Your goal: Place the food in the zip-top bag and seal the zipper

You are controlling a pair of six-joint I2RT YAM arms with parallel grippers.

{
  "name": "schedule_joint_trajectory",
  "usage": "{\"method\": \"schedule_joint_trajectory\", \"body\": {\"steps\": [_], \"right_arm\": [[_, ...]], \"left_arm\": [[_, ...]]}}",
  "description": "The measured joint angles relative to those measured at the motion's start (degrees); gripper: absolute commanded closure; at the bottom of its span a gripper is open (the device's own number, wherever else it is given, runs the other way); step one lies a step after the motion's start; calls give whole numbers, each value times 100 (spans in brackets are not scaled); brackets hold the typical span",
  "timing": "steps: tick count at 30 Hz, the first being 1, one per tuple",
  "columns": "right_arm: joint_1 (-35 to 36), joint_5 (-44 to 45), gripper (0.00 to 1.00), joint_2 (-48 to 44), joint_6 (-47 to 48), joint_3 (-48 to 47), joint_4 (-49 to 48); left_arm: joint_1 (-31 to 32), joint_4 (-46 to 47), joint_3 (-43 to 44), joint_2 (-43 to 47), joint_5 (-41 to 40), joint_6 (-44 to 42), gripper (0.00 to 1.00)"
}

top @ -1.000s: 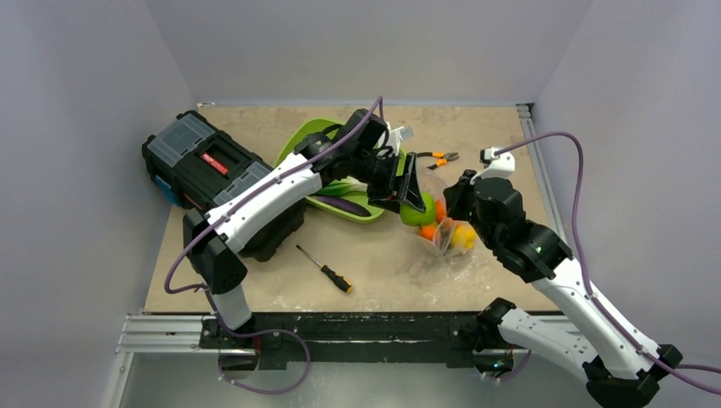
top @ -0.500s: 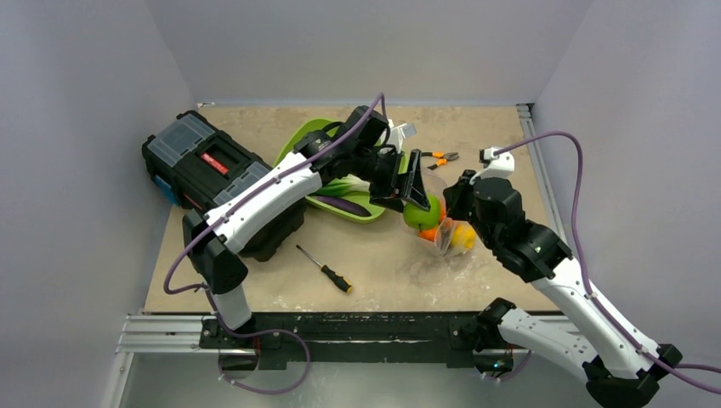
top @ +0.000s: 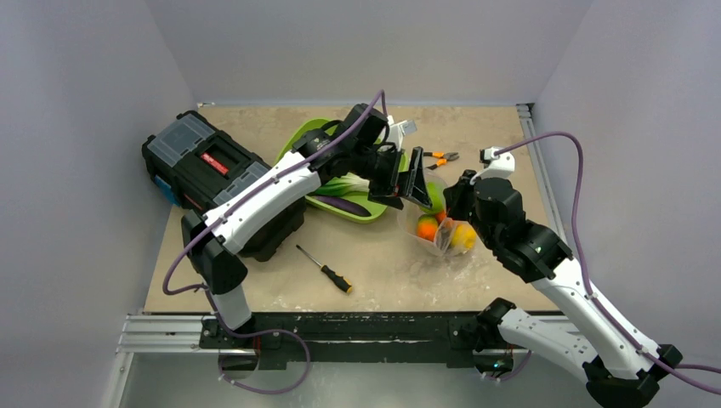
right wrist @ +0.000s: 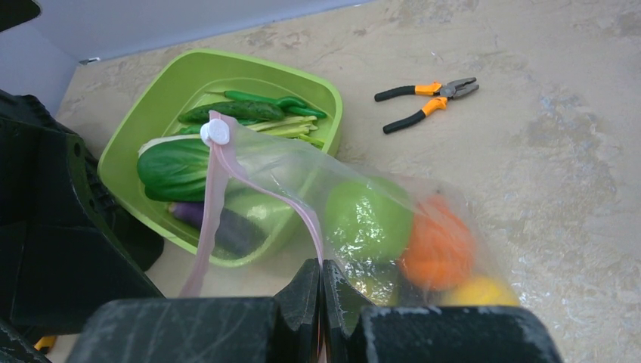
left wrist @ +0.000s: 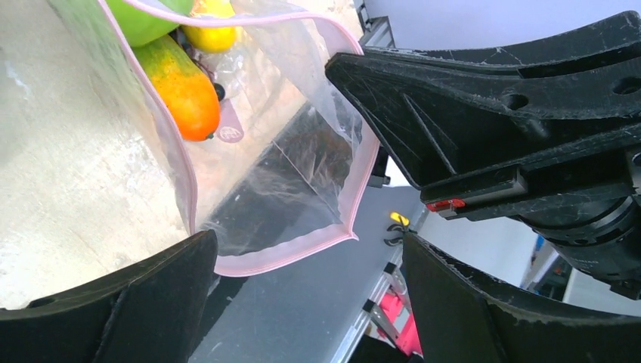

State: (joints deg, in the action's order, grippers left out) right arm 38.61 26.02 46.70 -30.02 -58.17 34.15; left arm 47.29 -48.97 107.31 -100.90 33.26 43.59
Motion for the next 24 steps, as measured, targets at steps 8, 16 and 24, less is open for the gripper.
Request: {"method": "schedule_joint_trajectory", "body": {"steps": [8,16,24], "right_arm": [[-2,0,100,-2,-2,0,0],[0,7,100,0,0,0,4],[-2,33,100,2,0,0,15]], "left_arm": [[-7,-160,-90,553,-828,-601,10],[-133,-83,-940,2253,-2603,-1040,11],[-514,-153,-1495,2444,-3724,-1082,11]]}}
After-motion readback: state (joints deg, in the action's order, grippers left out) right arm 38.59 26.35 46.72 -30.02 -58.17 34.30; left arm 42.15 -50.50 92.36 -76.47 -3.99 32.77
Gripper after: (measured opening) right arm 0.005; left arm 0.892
